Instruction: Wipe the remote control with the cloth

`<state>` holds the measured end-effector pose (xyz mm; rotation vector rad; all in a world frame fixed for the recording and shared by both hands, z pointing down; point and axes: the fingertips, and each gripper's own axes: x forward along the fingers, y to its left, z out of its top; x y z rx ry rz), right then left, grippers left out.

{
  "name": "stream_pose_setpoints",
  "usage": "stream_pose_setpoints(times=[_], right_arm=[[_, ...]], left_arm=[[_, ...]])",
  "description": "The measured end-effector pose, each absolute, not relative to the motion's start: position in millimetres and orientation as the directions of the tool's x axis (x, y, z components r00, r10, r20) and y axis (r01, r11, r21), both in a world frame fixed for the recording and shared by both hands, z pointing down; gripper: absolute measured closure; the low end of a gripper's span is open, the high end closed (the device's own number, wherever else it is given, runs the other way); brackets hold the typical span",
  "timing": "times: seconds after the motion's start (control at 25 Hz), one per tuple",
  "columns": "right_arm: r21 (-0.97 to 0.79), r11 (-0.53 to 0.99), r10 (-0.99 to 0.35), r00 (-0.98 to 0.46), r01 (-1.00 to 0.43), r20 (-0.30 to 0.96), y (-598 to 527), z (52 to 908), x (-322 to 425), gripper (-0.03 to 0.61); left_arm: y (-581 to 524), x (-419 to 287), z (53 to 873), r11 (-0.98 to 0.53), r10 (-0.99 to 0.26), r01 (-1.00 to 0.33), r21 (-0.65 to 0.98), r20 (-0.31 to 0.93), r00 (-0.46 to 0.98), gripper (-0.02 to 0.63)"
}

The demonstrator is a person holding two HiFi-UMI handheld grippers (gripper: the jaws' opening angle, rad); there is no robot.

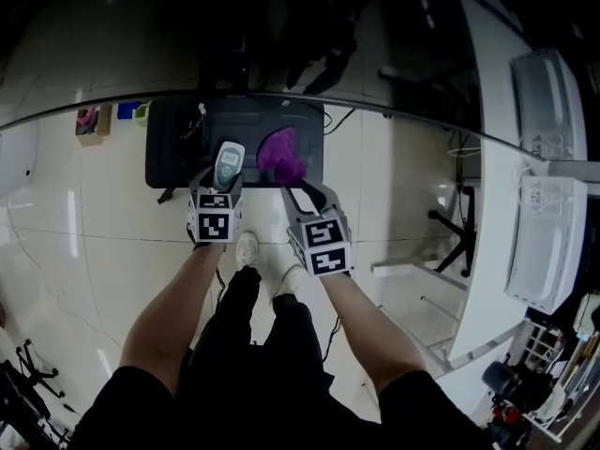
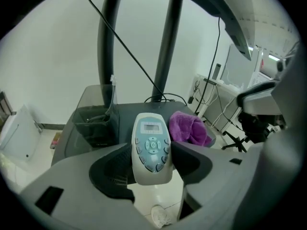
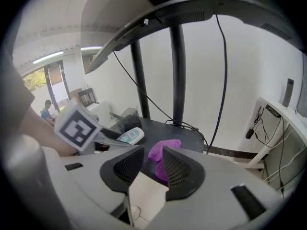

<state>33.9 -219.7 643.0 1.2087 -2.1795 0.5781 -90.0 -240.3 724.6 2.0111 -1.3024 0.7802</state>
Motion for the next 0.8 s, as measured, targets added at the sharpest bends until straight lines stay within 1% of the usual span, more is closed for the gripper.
stream_pose_setpoints(times=[0.04,0.12,0.16,0.2,0.28,0.6,0.64,0.68,0.8], right_arm=[[-0.085,0.497,-0.609,-0.417,-0.864,0.675,-228.4,650.2,33.1,0.408],[-0.059,0.500,-0.599,-0.395,-0.864,0.696,-246.0,667.4,32.9,0.358],[-0.041,0.505,-0.593,-0.381,-0.862,0.710,-254.0,677.8,33.1,0.344],[-0.022,0.511,-0.584,-0.366,-0.859,0.725,-261.1,689.3,33.3,0.344],[0.004,0.525,-0.555,-0.339,-0.851,0.759,-273.0,713.5,32.4,0.307],[0.011,0.553,-0.466,-0.299,-0.833,0.833,-297.5,776.3,20.8,0.311],[0.008,0.553,-0.460,-0.297,-0.833,0.836,-296.7,777.1,21.5,0.367],[0.003,0.549,-0.460,-0.299,-0.836,0.836,-295.6,775.0,22.2,0.410],[-0.019,0.530,-0.482,-0.320,-0.848,0.816,-290.4,746.8,25.9,0.424]], left_arm=[[-236.6,-90.0,719.7,-0.329,-0.570,-0.927,0.178,0.746,0.345,0.364],[-230.7,-89.2,710.5,-0.332,-0.574,-0.925,0.184,0.739,0.353,0.365],[-228.1,-89.0,706.1,-0.334,-0.577,-0.924,0.186,0.735,0.356,0.365],[-225.8,-89.0,702.0,-0.335,-0.581,-0.923,0.188,0.731,0.359,0.364],[-223.1,-88.7,694.6,-0.336,-0.588,-0.922,0.192,0.722,0.364,0.364],[-218.4,-94.6,676.3,-0.354,-0.599,-0.919,0.171,0.714,0.363,0.365],[-217.2,-95.2,674.4,-0.358,-0.599,-0.919,0.168,0.713,0.363,0.365],[-215.9,-96.1,672.3,-0.362,-0.600,-0.918,0.163,0.712,0.364,0.365],[-212.2,-96.6,661.9,-0.381,-0.604,-0.912,0.153,0.705,0.370,0.365]])
